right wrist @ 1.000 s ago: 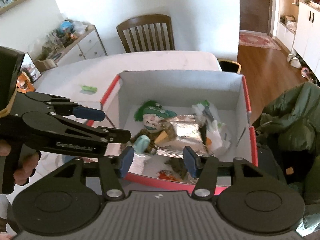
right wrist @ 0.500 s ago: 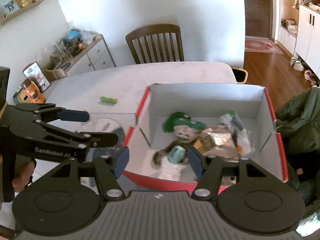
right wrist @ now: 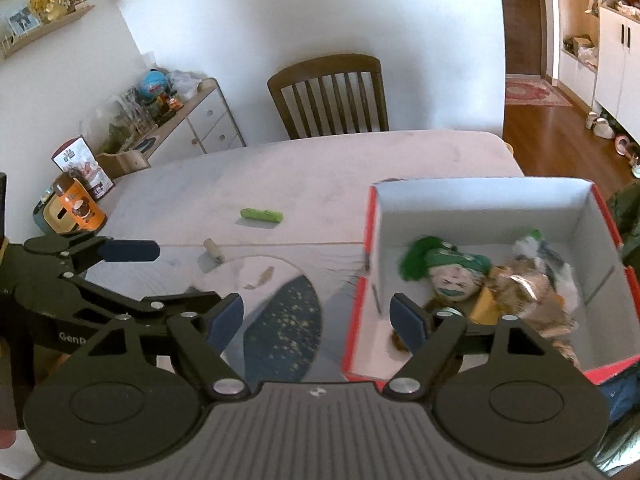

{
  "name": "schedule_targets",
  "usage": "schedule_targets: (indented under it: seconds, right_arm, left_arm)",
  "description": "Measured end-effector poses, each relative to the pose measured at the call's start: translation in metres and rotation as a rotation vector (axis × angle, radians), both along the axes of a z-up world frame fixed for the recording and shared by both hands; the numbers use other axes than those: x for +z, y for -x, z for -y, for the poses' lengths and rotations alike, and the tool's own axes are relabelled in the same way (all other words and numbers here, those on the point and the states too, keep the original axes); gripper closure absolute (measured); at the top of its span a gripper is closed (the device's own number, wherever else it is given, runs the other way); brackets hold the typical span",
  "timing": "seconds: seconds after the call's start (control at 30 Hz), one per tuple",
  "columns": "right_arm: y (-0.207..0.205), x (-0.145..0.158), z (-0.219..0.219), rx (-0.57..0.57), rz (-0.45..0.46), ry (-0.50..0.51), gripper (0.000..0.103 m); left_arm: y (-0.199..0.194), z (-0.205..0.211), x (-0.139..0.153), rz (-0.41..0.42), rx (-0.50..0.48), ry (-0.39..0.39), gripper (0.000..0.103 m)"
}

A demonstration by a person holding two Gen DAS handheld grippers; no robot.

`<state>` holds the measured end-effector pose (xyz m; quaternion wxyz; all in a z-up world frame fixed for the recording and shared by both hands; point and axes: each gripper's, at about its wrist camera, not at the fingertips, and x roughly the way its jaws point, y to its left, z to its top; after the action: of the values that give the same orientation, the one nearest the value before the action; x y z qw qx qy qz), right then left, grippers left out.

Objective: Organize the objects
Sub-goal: 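Withdraw both tools from the shoebox back to the table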

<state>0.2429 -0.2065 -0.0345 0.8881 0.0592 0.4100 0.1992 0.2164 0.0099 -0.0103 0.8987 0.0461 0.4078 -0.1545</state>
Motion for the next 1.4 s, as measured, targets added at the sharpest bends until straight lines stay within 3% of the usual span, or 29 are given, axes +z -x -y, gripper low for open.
schedule_targets:
  seconds: [0.3,0.7,0.87,1.2,1.4]
  right_arm:
    - [-0.033,-0.006,-0.063,0.050,-0.007,0.030,0.023]
    - [-0.100,-0.033,-0.133,0.177,-0.021,0.117,0.023]
    - [-0.134,-0.048,-0.159,0.255,-0.010,0.154,0.023]
    - [-0.202,-0.106,-0.200,0.330,-0.033,0.259,0.023]
    - [-0.222,-0.129,-0.216,0.390,-0.008,0.282,0.023]
  left_arm:
    - [-0.015,-0.063,-0.016,0.008,0.064,0.025,0.001]
    - [-0.053,-0.123,-0.063,-0.013,0.230,0.003,0.001]
    - [-0.072,-0.132,-0.087,-0.010,0.288,-0.023,0.001]
    - [-0.101,-0.132,-0.126,-0.015,0.347,-0.027,0.002]
    - [-0.106,-0.130,-0.139,-0.002,0.377,-0.041,0.013]
